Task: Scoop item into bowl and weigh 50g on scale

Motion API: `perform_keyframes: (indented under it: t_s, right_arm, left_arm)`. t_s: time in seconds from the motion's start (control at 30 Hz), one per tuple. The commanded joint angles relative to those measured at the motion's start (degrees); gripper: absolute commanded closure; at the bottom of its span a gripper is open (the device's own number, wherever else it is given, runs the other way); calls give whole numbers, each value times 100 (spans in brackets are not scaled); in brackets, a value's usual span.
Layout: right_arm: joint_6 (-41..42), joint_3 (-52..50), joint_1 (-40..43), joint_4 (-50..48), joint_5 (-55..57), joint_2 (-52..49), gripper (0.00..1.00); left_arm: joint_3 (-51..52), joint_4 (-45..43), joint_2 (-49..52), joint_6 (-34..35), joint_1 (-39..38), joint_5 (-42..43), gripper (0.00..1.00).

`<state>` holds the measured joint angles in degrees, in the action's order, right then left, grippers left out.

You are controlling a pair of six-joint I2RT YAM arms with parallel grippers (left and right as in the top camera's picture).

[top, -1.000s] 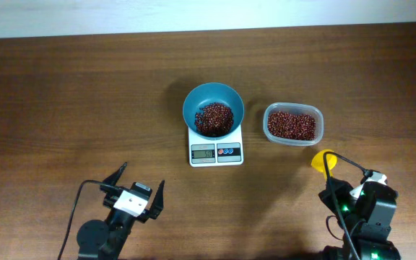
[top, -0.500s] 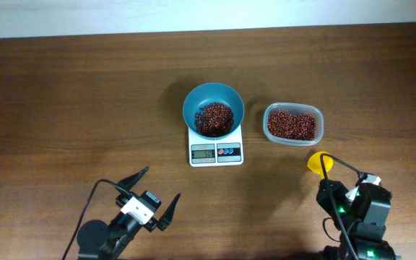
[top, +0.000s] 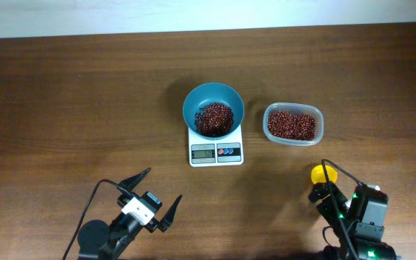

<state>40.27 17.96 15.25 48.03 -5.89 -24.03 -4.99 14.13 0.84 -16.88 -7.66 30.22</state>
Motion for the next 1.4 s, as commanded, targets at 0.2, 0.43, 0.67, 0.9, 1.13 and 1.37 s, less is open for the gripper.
perform_keyframes:
  t_s: [0.2,0.43,0.67,0.9,1.13,1.37]
  right_arm:
    - [55,343,15,-216,1150,-262,1]
    - [92,367,15,-44,2085,-905,1]
    - [57,796,15,-319,1517,-1598,1]
    - [-1261,2527,15,114,-483,-1471,2]
    - [-1528,3403,22,284,-695,-1464,1]
    - [-2308,3429,15,341,-610,-1456,1]
  left_arm:
    - [42,-17,-57,59,-22,22,1]
    - [42,-17,-55,59,-22,22,1]
    - [42,-17,-57,57,-22,22,1]
    - [42,-17,-57,59,-22,22,1]
    - [42,-17,-55,59,-22,22,1]
    - [42,-17,-57,59,-22,22,1]
